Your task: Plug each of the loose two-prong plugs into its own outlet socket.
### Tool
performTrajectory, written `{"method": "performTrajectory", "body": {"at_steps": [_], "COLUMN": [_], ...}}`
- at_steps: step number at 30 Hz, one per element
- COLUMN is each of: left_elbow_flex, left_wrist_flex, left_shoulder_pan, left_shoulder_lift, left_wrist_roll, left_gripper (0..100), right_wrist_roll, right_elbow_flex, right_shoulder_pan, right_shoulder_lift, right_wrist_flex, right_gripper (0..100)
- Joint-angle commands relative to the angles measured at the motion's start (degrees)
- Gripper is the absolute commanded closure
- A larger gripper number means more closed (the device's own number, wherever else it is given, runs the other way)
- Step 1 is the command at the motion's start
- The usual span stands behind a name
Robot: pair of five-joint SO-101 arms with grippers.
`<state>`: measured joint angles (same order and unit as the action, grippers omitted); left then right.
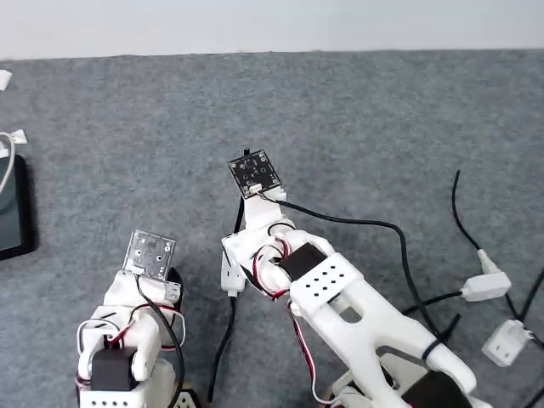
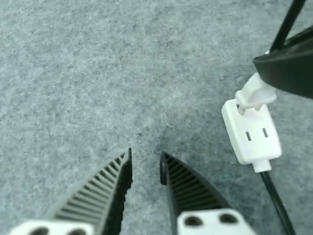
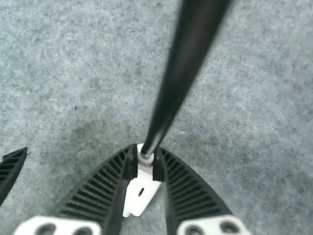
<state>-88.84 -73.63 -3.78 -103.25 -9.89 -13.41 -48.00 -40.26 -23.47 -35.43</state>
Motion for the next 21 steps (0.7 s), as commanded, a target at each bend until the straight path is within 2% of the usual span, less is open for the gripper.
{"method": "performTrajectory", "body": {"at_steps": [1, 16, 21], "left_elbow_flex": [0.4, 0.4, 0.4], "left_wrist_flex": [-0.18, -0.26, -0.26], "left_shoulder_pan": [-0.53, -0.53, -0.53], "left_shoulder_lift": [0.0, 0.0, 0.09], "left_wrist_roll": [0.53, 0.53, 0.44], "left_gripper": [98, 98, 98], "right_wrist_roll": [-0.09, 1.49, 1.67], "right_elbow_flex": [3.78, 2.99, 2.46], "right_shoulder_pan": [0.75, 1.63, 1.45], "right_shoulder_lift": [-0.13, -0.04, 4.62], "right_wrist_flex": [1.01, 1.1, 3.03], "right_gripper": [99.1, 99.1, 99.1]}}
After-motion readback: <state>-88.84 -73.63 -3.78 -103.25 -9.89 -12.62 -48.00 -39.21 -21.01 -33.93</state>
